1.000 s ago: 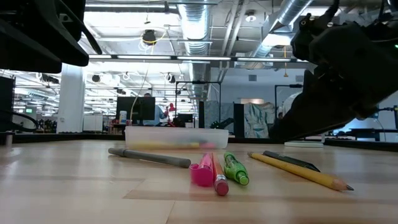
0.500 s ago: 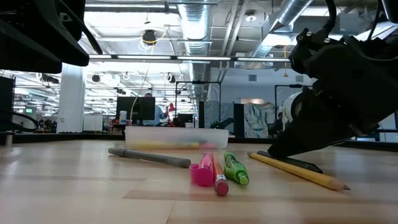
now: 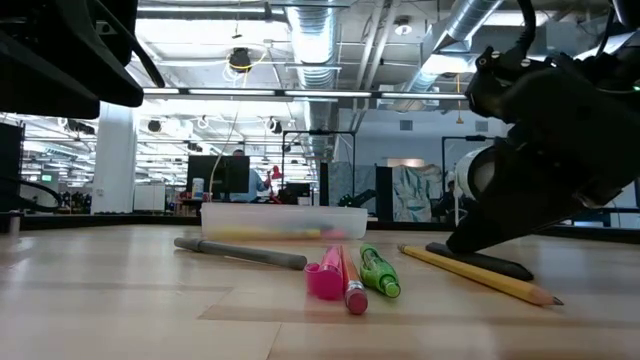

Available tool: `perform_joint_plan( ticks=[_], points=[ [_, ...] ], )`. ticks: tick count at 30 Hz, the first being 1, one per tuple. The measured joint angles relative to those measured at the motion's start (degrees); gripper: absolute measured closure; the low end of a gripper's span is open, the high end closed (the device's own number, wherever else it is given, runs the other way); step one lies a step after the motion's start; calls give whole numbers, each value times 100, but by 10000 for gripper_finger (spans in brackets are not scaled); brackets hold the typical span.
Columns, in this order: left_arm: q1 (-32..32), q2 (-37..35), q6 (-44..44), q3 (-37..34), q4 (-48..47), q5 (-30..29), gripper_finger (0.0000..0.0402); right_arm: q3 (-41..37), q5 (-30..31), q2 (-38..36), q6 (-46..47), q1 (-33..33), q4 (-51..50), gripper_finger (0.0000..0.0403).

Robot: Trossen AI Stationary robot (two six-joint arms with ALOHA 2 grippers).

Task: Pick & place school supplies into a supply box
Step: Put the black pen into the supply box

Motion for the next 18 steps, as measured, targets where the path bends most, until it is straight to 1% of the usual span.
perform_joint_plan(
  ticks=[3, 8, 13, 18],
  points=[
    [0, 0, 0, 0, 0, 1, 281, 224, -91, 4, 0, 13, -562, 276],
    [0, 0, 0, 0, -2, 2, 281, 784, -361, 30, 19, 74, -1989, 276],
    [0, 0, 0, 0, -3, 1, 281, 1358, -627, 61, 260, 122, -3345, 276],
    [0, 0, 0, 0, -2, 2, 281, 1639, -1103, 73, 878, 86, -4022, 276]
  ],
)
